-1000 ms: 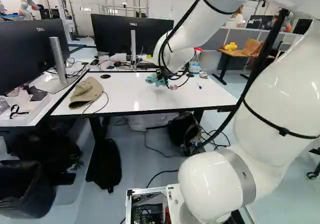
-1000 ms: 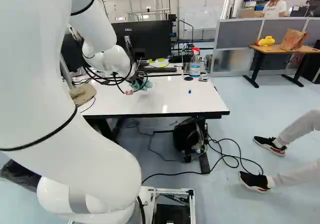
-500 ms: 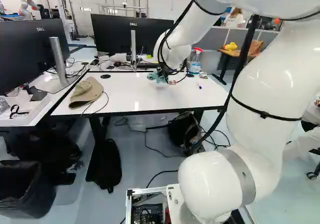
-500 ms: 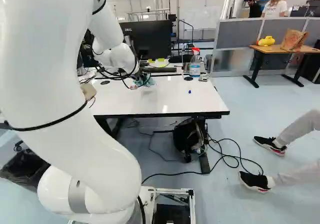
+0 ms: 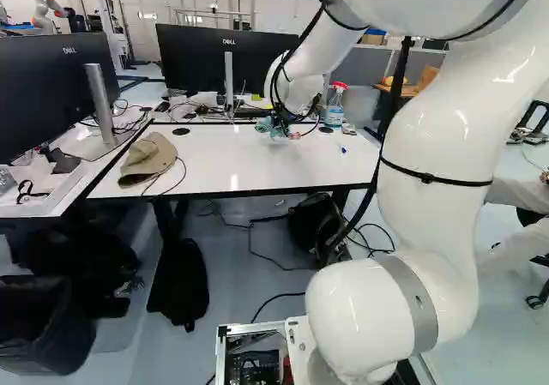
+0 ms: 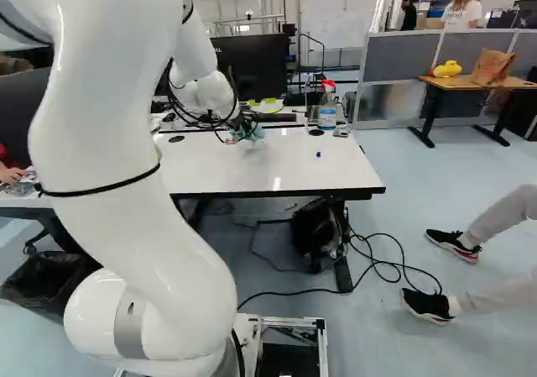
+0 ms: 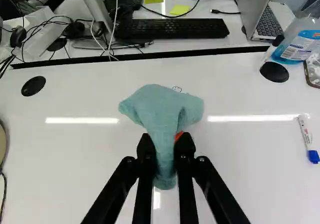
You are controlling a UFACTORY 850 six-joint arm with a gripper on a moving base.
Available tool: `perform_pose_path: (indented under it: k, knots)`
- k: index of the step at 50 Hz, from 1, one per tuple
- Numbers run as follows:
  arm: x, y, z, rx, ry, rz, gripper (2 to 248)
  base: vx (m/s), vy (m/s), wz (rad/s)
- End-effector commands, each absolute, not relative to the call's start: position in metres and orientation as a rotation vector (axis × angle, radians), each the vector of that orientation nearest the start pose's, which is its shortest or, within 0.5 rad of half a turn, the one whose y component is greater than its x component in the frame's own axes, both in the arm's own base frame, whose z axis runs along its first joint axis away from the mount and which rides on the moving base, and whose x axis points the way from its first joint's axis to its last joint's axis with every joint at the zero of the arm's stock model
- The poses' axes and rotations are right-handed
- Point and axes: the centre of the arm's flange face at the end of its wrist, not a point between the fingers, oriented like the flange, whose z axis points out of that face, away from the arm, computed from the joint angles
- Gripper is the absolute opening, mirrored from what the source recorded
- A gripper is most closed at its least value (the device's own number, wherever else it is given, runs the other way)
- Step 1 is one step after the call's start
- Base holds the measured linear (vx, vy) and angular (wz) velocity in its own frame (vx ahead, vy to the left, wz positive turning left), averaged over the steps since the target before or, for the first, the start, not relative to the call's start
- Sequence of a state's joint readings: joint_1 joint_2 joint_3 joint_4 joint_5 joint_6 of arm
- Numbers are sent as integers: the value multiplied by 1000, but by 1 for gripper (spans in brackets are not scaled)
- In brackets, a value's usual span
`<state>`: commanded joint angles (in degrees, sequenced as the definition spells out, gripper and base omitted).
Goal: Clean the table with the green towel
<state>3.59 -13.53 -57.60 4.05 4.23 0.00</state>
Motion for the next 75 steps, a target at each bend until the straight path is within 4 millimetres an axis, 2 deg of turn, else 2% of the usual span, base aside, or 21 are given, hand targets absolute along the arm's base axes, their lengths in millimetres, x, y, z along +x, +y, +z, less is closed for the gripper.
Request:
perform_pose_path:
  k: [35,75]
  knots:
    - [629,32,475,-2807,30,-1304,50,0,0,0]
    - [640,33,427,-2856,30,-1203,50,0,0,0]
